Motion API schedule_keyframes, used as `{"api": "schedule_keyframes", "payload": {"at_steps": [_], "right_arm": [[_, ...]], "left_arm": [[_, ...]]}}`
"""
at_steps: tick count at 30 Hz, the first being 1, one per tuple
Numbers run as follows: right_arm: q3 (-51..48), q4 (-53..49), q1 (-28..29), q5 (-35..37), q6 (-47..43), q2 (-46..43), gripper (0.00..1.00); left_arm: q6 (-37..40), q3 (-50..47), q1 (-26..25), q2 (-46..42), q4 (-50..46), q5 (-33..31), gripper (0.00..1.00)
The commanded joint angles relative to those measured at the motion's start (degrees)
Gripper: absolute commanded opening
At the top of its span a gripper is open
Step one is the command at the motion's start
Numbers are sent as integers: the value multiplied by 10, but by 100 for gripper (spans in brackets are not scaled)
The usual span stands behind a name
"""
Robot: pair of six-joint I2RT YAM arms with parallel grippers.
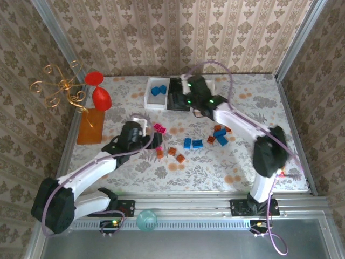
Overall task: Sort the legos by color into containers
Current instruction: Pick up the lego from the center of the table.
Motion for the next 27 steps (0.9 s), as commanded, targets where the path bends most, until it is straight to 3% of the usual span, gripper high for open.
{"api": "schedule_keyframes", "payload": {"at_steps": [1, 5, 10, 19, 27], "right_arm": [[-132, 10, -43, 37, -12, -100, 78], [-263, -15, -96, 57, -5, -229, 82], [-367, -37, -137, 82, -4, -348, 86], [-425, -55, -152, 86, -8, -436, 89], [-443, -55, -153, 63, 2, -462, 89]], "left_arm": [[6, 41, -80, 40, -18, -48, 77], [0, 93, -160, 124, -24, -86, 73], [-7, 160, -201, 243, -35, -94, 66], [-7, 236, -211, 372, -43, -81, 62], [1, 297, -207, 440, -71, -136, 55]]}}
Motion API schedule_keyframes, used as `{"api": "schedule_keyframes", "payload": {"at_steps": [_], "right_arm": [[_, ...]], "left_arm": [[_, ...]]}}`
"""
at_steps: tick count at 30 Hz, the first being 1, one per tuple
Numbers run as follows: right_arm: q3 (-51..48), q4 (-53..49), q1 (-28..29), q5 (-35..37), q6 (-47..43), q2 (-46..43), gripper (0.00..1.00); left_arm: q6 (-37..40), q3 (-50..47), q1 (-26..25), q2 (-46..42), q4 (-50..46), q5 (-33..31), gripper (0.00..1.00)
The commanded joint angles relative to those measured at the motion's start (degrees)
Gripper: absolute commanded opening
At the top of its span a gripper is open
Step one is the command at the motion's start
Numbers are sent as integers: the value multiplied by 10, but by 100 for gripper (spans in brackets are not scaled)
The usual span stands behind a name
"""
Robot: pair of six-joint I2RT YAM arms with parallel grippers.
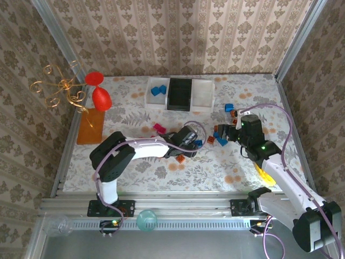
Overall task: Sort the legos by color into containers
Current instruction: Pick up the lego from the center of the table, then place the lego in the container.
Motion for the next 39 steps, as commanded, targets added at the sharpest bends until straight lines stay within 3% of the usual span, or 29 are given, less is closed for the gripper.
{"api": "schedule_keyframes", "payload": {"at_steps": [1, 13, 18, 21, 26, 32, 39], "right_arm": [[-9, -7, -4, -7, 6, -20, 89], [-12, -2, -4, -12, 8, -20, 89], [-12, 4, -4, -23, 16, -17, 90], [-16, 15, -4, -65, 20, -21, 90], [-43, 96, 34, -181, 14, -29, 89], [-29, 141, 107, -182, -3, 7, 89], [10, 141, 135, -158, -2, 62, 89]], "left_arm": [[4, 29, 2, 19, -36, -34, 55], [6, 57, 29, 50, -24, -53, 49], [11, 56, 37, 48, -7, -49, 39], [4, 22, 55, 11, 32, -54, 34], [18, -24, 107, -77, 91, -58, 30], [42, -2, 201, -117, 84, -61, 30], [63, 116, 300, -28, 59, -40, 30]]}}
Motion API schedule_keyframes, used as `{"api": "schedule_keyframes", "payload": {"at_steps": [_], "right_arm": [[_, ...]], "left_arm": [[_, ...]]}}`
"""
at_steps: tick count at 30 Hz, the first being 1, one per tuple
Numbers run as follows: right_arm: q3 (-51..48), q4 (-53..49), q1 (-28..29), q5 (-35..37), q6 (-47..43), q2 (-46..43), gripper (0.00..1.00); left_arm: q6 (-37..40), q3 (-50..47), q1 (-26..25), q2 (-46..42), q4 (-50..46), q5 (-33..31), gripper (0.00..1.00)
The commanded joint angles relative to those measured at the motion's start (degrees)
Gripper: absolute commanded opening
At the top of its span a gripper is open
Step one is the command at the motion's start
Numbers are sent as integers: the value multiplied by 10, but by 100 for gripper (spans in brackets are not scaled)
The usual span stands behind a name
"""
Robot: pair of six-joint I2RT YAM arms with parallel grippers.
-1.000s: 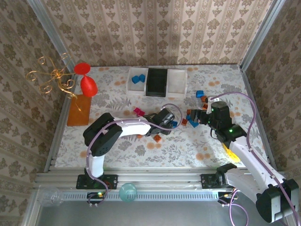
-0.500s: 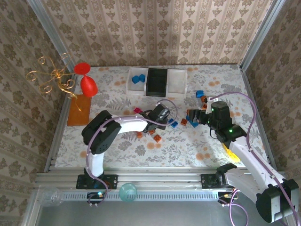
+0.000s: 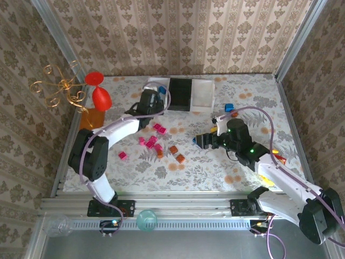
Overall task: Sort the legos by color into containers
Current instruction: Place the lego in the container.
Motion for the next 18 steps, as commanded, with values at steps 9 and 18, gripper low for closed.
{"api": "schedule_keyframes", "payload": {"at_steps": [9, 18], "right_arm": [[51, -47, 14, 119, 37, 43, 90], [47, -70, 28, 112, 40, 101, 89]], "left_arm": [[44, 303, 76, 234, -137, 52, 39], [41, 266, 73, 143, -124, 101, 62]]}}
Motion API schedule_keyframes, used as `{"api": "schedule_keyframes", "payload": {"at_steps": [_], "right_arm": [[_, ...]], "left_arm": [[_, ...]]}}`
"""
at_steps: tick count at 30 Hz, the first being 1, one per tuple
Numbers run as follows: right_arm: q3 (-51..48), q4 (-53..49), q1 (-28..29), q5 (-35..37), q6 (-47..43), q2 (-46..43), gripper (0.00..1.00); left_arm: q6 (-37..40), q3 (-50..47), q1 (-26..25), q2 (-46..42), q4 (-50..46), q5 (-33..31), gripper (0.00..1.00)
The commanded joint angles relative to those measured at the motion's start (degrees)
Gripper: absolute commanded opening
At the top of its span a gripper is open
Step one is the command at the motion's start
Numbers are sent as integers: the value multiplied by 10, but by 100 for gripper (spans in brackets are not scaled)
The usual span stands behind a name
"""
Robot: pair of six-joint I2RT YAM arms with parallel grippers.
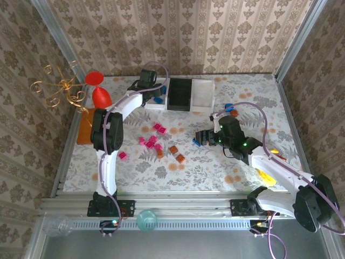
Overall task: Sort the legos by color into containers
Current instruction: Place the lego in the container, then pick up the lego from the center of the table.
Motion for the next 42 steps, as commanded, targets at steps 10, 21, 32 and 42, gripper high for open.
{"api": "schedule_keyframes", "payload": {"at_steps": [10, 21, 32, 42], "right_arm": [[119, -49, 29, 50, -45, 232, 86], [196, -122, 37, 87, -64, 356, 69], [204, -103, 56, 61, -60, 366, 39], [285, 64, 48, -85, 19, 360, 32]], "left_arm": [[-75, -434, -34, -367, 193, 124, 72], [-84, -575, -37, -510, 167, 109, 74], [-79, -598, -35, -528, 161, 100, 75], [-97, -616, -31, -539, 183, 96, 75]]}}
